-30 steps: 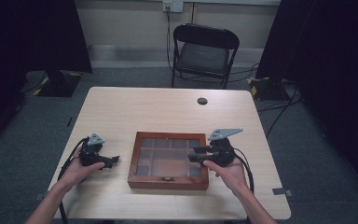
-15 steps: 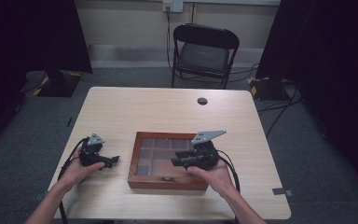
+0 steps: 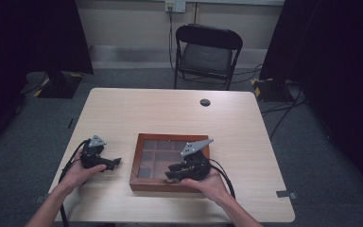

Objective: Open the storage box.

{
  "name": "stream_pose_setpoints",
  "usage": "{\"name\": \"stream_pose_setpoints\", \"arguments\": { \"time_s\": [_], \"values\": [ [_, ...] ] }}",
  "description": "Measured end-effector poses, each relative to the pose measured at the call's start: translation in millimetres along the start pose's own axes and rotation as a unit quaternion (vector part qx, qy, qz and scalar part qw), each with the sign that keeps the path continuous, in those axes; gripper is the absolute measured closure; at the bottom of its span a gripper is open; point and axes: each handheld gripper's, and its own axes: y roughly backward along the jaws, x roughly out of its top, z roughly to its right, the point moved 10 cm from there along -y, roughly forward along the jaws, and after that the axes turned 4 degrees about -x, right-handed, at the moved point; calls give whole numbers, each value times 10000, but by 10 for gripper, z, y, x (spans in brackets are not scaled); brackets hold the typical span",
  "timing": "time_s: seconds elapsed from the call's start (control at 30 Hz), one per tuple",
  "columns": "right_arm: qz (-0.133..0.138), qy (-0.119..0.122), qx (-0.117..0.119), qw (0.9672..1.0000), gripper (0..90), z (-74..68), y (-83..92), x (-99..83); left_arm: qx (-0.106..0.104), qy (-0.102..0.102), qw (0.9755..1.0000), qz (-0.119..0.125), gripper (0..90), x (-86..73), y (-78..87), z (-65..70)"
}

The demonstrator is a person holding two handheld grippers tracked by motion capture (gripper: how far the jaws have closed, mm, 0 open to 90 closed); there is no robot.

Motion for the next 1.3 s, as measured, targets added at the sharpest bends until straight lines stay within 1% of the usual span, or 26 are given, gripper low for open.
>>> {"name": "stream_pose_setpoints", "arguments": {
  "time_s": [0.03,0.1,0.13,0.23,0.33,0.4,0.47,0.67,0.8,0.87,1.0,1.3],
  "values": [
    [-6,21,5,10000,739,-4,-15,-15,1,0,10000,0,0,0,0,0],
    [-36,21,41,10000,745,-14,-29,-35,1,-6,10000,-3,0,0,0,-1],
    [-113,60,95,9999,762,-29,-56,-74,0,-4,10000,-3,0,-1,0,0],
    [-166,76,128,9998,792,-35,-81,-108,0,0,10000,1,0,0,0,0],
    [-235,115,111,9996,797,-33,-99,-136,-2,-5,10000,-3,0,-1,0,0],
    [-226,132,137,9996,801,-39,-99,-137,-3,-5,10000,-1,0,-1,0,0],
    [-226,184,111,9995,798,-33,-107,-145,-4,7,10000,7,0,1,-1,2],
    [-234,204,95,9995,803,-46,-130,-185,-4,-3,10000,-2,0,-1,0,1],
    [-201,368,-8,9991,807,-51,-128,-192,-2,-4,10000,-3,0,-1,1,1],
    [-160,413,-20,9990,808,-58,-128,-196,-1,11,10000,11,0,1,-1,2],
    [-120,375,3,9992,810,-56,-126,-198,-4,-2,10000,-1,0,-1,0,1],
    [-269,451,54,9986,820,-57,-115,-198,-4,0,10000,3,0,0,0,1]
  ]
}}
